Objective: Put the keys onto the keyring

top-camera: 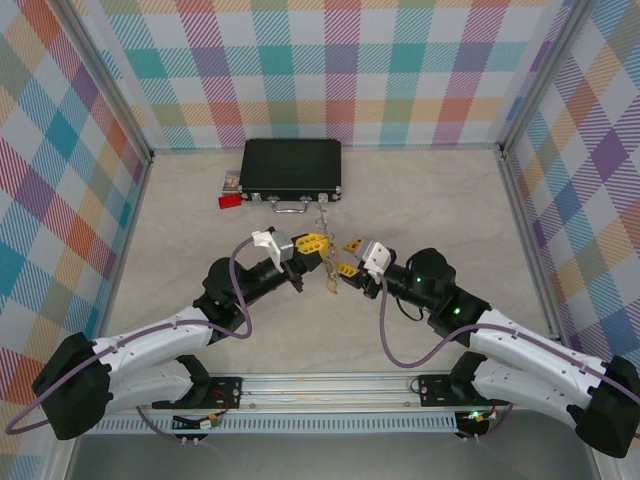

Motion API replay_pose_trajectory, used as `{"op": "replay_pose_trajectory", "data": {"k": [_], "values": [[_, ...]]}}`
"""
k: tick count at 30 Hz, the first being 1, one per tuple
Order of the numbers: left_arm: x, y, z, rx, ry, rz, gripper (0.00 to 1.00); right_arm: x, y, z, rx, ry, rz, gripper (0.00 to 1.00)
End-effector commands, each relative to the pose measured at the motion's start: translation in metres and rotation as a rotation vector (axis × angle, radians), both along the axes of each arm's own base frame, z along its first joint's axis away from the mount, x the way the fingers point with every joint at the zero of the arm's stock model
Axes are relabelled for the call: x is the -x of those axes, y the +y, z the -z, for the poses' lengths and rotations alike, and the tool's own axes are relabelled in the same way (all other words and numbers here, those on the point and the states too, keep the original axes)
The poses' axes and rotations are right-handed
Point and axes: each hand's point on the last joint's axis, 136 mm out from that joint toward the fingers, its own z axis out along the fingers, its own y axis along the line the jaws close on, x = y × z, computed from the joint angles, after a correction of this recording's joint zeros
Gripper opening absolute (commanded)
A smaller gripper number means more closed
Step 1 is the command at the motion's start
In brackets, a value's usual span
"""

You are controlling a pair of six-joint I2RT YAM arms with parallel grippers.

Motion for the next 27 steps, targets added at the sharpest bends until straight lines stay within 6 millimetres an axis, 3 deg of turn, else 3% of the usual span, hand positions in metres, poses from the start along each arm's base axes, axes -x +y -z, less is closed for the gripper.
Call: {"op": "replay_pose_trajectory", "data": {"k": [1, 9, 13, 19, 27], "values": [[0.013, 0.001, -0.021, 0.091, -0.046, 0.053, 0.00, 0.002, 0.005, -0.030, -0.072, -0.023, -0.022, 0.36], [0.020, -0.001, -0.020, 0.110, -0.037, 0.103, 0.00, 0.001, 0.014, -0.028, -0.065, -0.019, -0.051, 0.29], [0.022, -0.005, -0.019, 0.108, -0.032, 0.130, 0.00, 0.002, 0.017, -0.027, -0.061, -0.015, -0.067, 0.15], [0.022, -0.008, -0.020, 0.118, -0.033, 0.146, 0.00, 0.006, 0.021, -0.020, -0.042, -0.009, -0.098, 0.05], [0.021, -0.009, -0.022, 0.124, -0.038, 0.149, 0.00, 0.003, 0.019, -0.012, -0.027, -0.005, -0.075, 0.03]]}}
